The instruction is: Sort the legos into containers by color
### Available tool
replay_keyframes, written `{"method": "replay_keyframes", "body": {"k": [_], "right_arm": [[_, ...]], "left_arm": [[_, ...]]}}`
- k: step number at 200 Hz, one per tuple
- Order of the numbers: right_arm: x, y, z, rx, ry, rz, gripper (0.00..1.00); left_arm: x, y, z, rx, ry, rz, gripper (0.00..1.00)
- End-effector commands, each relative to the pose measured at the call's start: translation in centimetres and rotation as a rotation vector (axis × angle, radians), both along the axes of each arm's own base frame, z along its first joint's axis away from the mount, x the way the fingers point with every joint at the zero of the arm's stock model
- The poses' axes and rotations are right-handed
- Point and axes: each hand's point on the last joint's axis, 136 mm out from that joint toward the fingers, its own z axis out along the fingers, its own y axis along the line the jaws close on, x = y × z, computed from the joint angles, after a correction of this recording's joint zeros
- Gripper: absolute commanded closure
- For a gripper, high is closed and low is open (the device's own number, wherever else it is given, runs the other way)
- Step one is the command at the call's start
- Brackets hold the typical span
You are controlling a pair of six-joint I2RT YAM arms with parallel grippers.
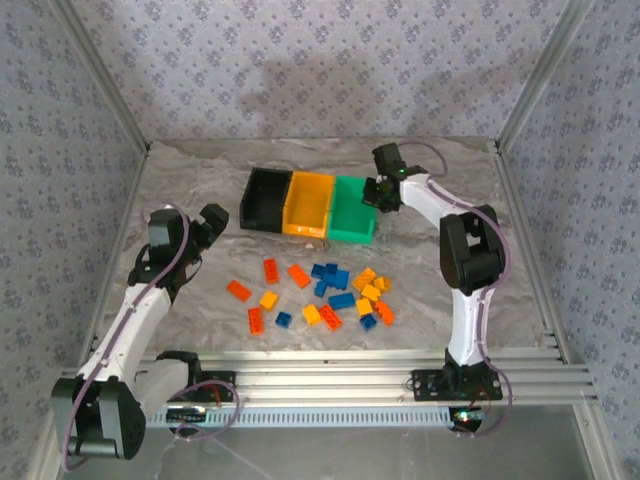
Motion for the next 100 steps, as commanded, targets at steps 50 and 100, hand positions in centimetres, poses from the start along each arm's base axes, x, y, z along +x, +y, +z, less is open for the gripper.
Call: {"method": "replay_keyframes", "body": {"k": [50, 100], "right_arm": [[-4.6, -1.8, 0.3, 0.021, 0.027, 0.265, 1.00], [-5.6, -2.9, -0.7, -0.006, 0.047, 0.214, 1.00]], "left_arm": [[-0.9, -1.5, 0.0, -0.001, 0.013, -0.080, 0.01], [-1.3, -1.5, -0.7, 0.007, 0.036, -0.076, 0.01]]}}
